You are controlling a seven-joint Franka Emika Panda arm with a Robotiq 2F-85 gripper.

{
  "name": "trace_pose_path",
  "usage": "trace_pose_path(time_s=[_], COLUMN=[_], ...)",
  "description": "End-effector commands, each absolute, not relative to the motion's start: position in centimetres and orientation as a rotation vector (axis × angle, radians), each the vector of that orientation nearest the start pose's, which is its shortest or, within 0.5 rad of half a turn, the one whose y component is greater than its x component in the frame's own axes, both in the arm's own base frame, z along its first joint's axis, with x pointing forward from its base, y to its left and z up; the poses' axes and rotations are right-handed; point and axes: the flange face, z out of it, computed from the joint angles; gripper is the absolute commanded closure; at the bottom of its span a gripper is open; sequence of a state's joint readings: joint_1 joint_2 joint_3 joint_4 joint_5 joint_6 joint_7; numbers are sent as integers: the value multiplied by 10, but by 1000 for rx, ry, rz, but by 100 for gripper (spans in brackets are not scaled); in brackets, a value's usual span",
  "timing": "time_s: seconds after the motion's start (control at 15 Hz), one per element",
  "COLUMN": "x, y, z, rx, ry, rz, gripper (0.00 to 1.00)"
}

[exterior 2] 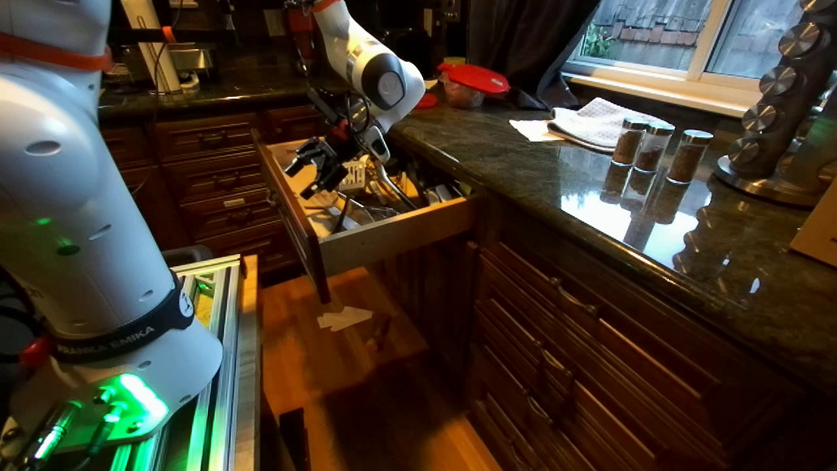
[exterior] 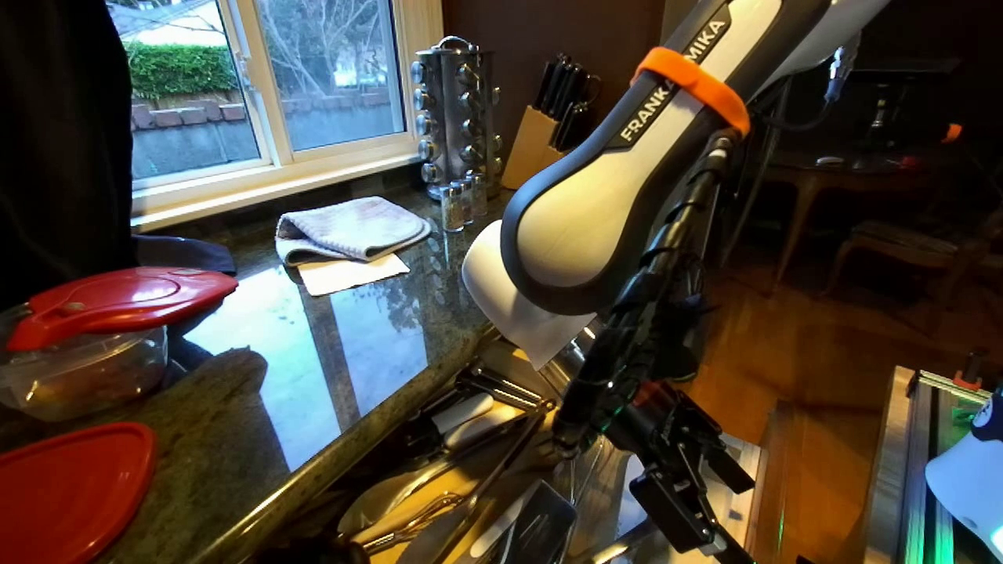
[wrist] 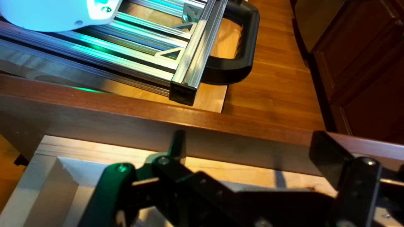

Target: Open the cupboard

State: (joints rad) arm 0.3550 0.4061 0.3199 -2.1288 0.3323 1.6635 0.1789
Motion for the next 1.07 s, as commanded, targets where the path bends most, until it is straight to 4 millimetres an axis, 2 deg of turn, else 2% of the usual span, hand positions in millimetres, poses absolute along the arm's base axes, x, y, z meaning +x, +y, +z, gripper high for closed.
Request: trace_pose_path(time_s=[0.0,0.13,0.47,0.73,1.0], x=[352,359,375,378,373], y=[315,307,294,293,295], z=[233,251,308,355,390], rx=[-2854,-2937,-3163,-3277,-3335], ry=[-433,-395,-361,-338,-378], rz=[1327,1258,934,649,316], gripper=[0,0,0,0,0])
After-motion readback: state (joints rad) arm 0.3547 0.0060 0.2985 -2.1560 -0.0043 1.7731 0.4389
